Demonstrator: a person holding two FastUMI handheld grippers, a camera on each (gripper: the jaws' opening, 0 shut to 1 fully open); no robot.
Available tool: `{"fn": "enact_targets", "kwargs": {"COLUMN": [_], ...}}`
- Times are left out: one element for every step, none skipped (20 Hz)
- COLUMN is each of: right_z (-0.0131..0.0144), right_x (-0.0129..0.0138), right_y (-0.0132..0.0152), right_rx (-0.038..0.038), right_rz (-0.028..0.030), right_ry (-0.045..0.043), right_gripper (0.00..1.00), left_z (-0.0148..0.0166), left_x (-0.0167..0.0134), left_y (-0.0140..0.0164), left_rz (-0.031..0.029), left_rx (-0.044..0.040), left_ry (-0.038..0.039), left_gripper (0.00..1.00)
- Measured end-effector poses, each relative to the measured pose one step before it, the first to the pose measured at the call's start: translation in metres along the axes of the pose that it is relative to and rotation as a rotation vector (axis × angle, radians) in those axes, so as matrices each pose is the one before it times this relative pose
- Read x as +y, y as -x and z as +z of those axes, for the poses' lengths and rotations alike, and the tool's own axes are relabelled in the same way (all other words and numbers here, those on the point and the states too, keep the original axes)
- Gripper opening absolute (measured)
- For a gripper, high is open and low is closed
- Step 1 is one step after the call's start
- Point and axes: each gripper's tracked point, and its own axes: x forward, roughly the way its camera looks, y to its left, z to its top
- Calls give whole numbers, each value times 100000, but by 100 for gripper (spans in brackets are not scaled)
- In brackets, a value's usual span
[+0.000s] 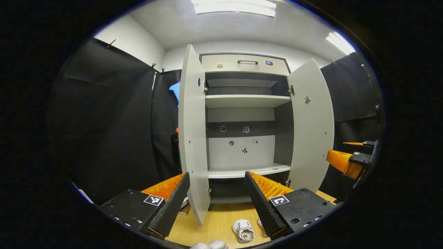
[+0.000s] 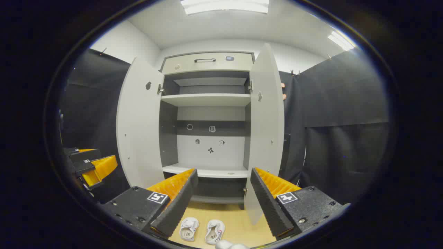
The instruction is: Grab one shoe with the right hand and put it into the shoe cabinet, grab the other shoe with the left hand and put it into the shoe cabinet; then close the right door with the right hand and the left door with the left hand.
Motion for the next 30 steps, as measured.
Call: {"fn": "enact_targets", "kwargs": {"right_z": [-17,-125,42,51,117,-105,-44,-74,22,-203,-163,-388,-639,-1099,-1301,-1697,-1906,-2082,-2253,-2155,-2538,-2488,-2457,-2497,-2288,-2016,-1985,-1554,-1502,-1050], "right_x": [91,26,11,-21,-12,-8,-53,-43,-52,-16,27,-7,26,174,134,117,159,294,88,404,421,489,505,352,378,612,307,509,53,425], "right_y": [94,66,70,68,69,81,76,-17,53,38,-32,-76,-181,-92,-232,-279,-281,-341,-460,-528,-579,-671,-791,-884,-885,-1184,-992,-1225,-1077,-1107], "right_rx": [242,268,-104,-177,-247,-10,202,129,-92,365,72,373,1070,1702,2328,3031,3418,3789,4173,4119,4753,5307,4608,4927,5117,4184,4837,2996,4200,3341], "right_rz": [127,-10,-15,-187,-52,-217,-47,-138,-136,-161,130,-96,-36,469,390,125,434,551,-73,813,766,761,1533,887,644,1736,676,1530,304,1559], "right_ry": [143,210,152,114,85,42,-2,-34,-24,86,-65,98,214,397,399,450,58,-270,-615,-670,-877,-1186,-1093,-1158,-1377,-1190,-1140,-1165,-1642,-2156], "right_gripper": [99,99,99,99,99,99,99,99,99,99,99,99,99,100,100,99,99,99,99,99,99,99,99,99,99,96,98,98,96,96], "left_z": [50,42,55,-5,-54,35,69,-131,1,-74,-18,-8,-103,-145,-58,-174,-140,-136,-243,-164,-260,-199,-172,-174,-160,-141,-130,-54,-171,-55], "left_x": [35,31,-4,-82,8,-108,-22,26,16,13,15,56,58,136,89,12,142,133,181,87,114,184,195,128,212,185,168,121,78,80], "left_y": [116,116,59,85,66,65,12,69,20,78,87,14,90,19,5,16,-13,-71,103,-54,33,-3,-29,-62,131,-31,26,-26,-22,-56], "left_rz": [76,9,-232,-145,-12,-272,-102,-176,-26,-7,27,120,74,168,139,-85,90,127,374,88,35,146,275,5,391,346,243,448,101,99], "left_rx": [-16,112,-82,9,96,66,-136,127,3,146,14,20,111,101,180,415,84,278,336,426,580,417,507,308,282,353,290,342,479,340], "left_ry": [-153,20,93,-125,-175,-112,63,-7,-8,-34,16,-99,-253,-377,-425,-457,-395,-536,-371,-154,-193,-288,-373,-373,-382,-443,-321,-233,-178,-151], "left_gripper": [95,95,95,95,95,95,95,95,95,95,95,95,95,95,95,95,95,95,95,95,96,96,96,96,98,98,97,97,96,96]}}
